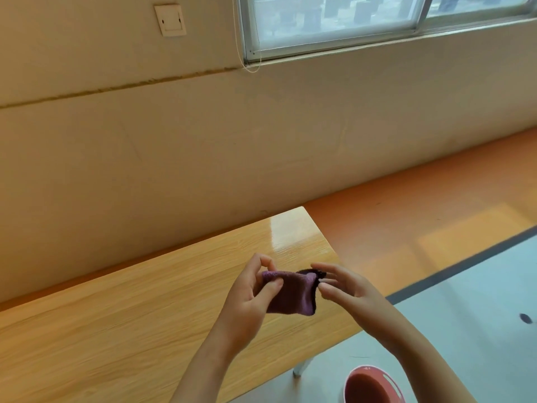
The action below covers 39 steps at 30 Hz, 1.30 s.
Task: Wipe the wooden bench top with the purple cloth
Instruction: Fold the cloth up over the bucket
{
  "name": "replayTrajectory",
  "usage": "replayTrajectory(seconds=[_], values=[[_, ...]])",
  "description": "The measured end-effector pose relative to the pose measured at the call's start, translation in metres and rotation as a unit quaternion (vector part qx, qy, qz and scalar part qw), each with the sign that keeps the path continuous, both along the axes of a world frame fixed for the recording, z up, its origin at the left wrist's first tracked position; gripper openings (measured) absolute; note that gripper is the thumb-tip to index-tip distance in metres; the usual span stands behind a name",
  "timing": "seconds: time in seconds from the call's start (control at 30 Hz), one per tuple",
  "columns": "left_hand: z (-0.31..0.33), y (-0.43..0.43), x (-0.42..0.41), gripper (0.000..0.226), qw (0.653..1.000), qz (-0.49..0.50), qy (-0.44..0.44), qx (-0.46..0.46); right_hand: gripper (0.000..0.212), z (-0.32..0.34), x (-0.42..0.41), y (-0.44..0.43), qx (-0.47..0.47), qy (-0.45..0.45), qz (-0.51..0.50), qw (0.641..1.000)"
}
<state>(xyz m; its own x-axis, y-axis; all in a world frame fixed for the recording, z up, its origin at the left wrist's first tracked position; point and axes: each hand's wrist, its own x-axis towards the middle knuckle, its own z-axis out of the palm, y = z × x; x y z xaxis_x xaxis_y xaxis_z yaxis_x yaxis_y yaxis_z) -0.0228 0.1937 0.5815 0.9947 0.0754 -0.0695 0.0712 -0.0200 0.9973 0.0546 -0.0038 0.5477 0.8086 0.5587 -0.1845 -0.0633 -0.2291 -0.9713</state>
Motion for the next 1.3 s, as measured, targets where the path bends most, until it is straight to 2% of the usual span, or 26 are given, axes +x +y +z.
replayTrajectory(seconds=[0.07, 0.2, 0.33, 0.43, 0.53, 0.63, 0.77, 0.87, 0.97, 1.13, 1.3], values=[[-0.001, 0.002, 0.0, 0.013, 0.999, -0.027, 0.019, -0.001, 0.041, 0.004, 0.0, 0.003, -0.01, -0.004, 0.019, 1.0], [-0.006, 0.009, -0.001, 0.015, 0.999, -0.04, 0.029, -0.002, 0.028, 0.01, -0.004, 0.016, 0.02, 0.014, 0.089, 0.996], [-0.015, 0.015, -0.002, 0.01, 0.998, -0.017, 0.056, 0.01, 0.024, 0.003, -0.013, 0.017, 0.056, 0.068, 0.089, 0.992], [-0.026, 0.016, -0.003, 0.009, 0.997, -0.003, 0.075, 0.036, 0.023, -0.004, -0.021, 0.012, 0.048, 0.102, 0.075, 0.991], [-0.044, 0.014, -0.001, 0.009, 0.994, -0.005, 0.107, 0.017, 0.009, -0.008, -0.032, 0.005, 0.061, 0.114, 0.022, 0.991], [-0.066, 0.001, -0.001, 0.007, 0.98, -0.032, 0.173, -0.089, 0.012, -0.013, -0.044, -0.006, 0.08, 0.147, -0.062, 0.984], [-0.095, -0.031, -0.003, 0.044, 0.942, -0.105, 0.229, -0.224, 0.018, -0.023, -0.057, -0.028, 0.117, 0.184, -0.186, 0.958], [-0.11, -0.055, -0.005, 0.063, 0.924, -0.17, 0.242, -0.241, 0.014, -0.037, -0.07, -0.048, 0.125, 0.175, -0.273, 0.938], [-0.121, -0.078, -0.004, 0.061, 0.919, -0.221, 0.252, -0.209, 0.03, -0.051, -0.084, -0.072, 0.11, 0.164, -0.296, 0.935], [-0.136, -0.119, 0.005, 0.054, 0.924, -0.242, 0.268, -0.128, 0.071, -0.09, -0.097, -0.125, -0.016, 0.164, -0.264, 0.95], [-0.168, -0.167, 0.013, 0.047, 0.922, -0.209, 0.315, -0.087, 0.077, -0.141, -0.085, -0.179, -0.012, 0.204, -0.222, 0.953]])
